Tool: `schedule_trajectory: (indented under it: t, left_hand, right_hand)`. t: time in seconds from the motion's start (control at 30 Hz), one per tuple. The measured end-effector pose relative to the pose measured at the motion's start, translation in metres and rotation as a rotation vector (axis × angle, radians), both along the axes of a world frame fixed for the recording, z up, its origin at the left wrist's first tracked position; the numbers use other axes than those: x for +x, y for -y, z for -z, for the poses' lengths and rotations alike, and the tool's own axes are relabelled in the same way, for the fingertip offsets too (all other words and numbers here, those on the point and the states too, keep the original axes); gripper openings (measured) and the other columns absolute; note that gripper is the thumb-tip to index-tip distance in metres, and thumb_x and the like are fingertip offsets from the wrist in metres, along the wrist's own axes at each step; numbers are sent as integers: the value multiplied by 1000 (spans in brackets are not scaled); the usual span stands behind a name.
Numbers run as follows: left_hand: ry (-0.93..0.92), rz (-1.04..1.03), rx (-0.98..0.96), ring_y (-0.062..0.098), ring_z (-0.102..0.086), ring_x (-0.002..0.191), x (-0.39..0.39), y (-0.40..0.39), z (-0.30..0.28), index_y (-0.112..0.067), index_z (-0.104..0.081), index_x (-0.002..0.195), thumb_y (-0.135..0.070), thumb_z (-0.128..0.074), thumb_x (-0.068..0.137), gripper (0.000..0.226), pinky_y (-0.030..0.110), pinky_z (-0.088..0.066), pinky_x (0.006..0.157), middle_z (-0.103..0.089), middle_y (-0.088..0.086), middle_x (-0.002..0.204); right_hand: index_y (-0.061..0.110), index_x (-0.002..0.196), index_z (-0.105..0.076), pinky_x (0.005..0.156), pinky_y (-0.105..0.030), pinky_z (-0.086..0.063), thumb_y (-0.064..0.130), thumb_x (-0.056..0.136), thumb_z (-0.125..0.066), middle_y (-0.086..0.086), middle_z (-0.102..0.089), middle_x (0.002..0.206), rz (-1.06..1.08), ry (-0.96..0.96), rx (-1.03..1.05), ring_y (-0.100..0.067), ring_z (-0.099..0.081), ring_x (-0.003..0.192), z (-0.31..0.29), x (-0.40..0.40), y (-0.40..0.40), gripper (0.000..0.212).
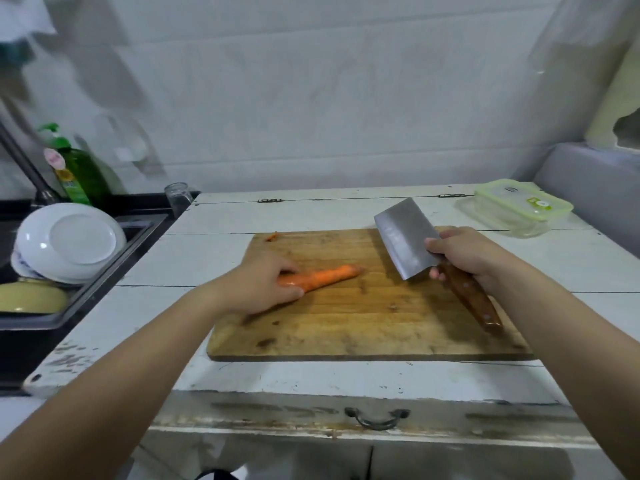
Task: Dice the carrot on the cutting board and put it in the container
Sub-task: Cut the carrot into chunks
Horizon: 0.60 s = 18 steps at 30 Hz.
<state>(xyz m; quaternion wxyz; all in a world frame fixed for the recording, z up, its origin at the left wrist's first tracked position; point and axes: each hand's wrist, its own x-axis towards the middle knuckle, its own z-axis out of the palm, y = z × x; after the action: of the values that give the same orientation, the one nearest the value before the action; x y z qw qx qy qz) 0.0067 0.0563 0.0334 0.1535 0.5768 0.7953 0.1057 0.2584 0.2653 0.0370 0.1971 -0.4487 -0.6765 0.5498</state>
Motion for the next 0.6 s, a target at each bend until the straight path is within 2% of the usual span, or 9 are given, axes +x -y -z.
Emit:
schedule_trajectory:
  t: [0.1, 0.17, 0.23, 0.37, 0.47, 0.53, 0.6]
  left_hand:
    - [58, -60, 111, 8, -57, 107, 21, -17, 11, -29, -62, 129, -51, -65, 95, 41, 28, -44, 86, -59, -19, 113]
    - [112, -56, 172, 9, -54, 115, 36, -31, 17, -27, -57, 136, -44, -74, 91, 51, 24, -40, 92, -57, -14, 122]
    - [76, 48, 197, 10, -53, 121, 45, -43, 18, -26, -59, 136, -35, -81, 86, 56, 19, -36, 95, -60, -9, 131]
    - [89, 132, 195, 8, -50, 115, 35, -44, 22, -35, -65, 131, -32, -79, 88, 45, 22, -36, 101, -53, -10, 124]
    - [104, 139, 218, 8, -52, 119, 27, -34, 27, -34, -62, 136, -33, -75, 91, 47, 24, -39, 106, -58, -9, 128]
    - [99, 67, 257, 8, -55, 117, 29, -32, 31, -33, -62, 134, -37, -79, 88, 50, 24, -43, 101, -61, -12, 128]
    - [72, -30, 335, 7, -56, 108, 39, -34, 33, -32, -65, 126, -45, -80, 84, 46, 22, -45, 90, -63, -14, 119]
  right_hand:
    - [2, 111, -63, 39, -21, -44, 16, 105, -50, -16, -60, 61, 10, -7, 7, -15, -54, 39, -3, 5, -3, 20]
    - [1, 109, -61, 42, -23, -46, 19, 105, -51, -16, -62, 60, 23, 6, 28, -17, -55, 42, -6, 11, -6, 22]
    - [1, 103, -58, 42, -24, -46, 21, 105, -51, -15, -62, 56, 45, 10, 66, -20, -54, 43, -11, 19, -7, 21]
    - [-5, 107, -60, 38, -22, -44, 20, 104, -52, -21, -61, 64, 72, 29, 152, -21, -55, 42, -24, 29, -8, 27]
    - [-1, 104, -58, 35, -18, -38, 16, 104, -50, -20, -58, 69, 50, 82, 192, -15, -52, 33, -34, 29, 5, 19]
    - [4, 96, -55, 35, -16, -37, 11, 101, -47, -19, -58, 67, 33, 113, 220, -15, -52, 32, -42, 28, 14, 12]
    - [6, 92, -54, 39, -19, -40, 11, 98, -46, -19, -62, 59, -12, 194, 288, -20, -54, 36, -50, 26, 20, 11]
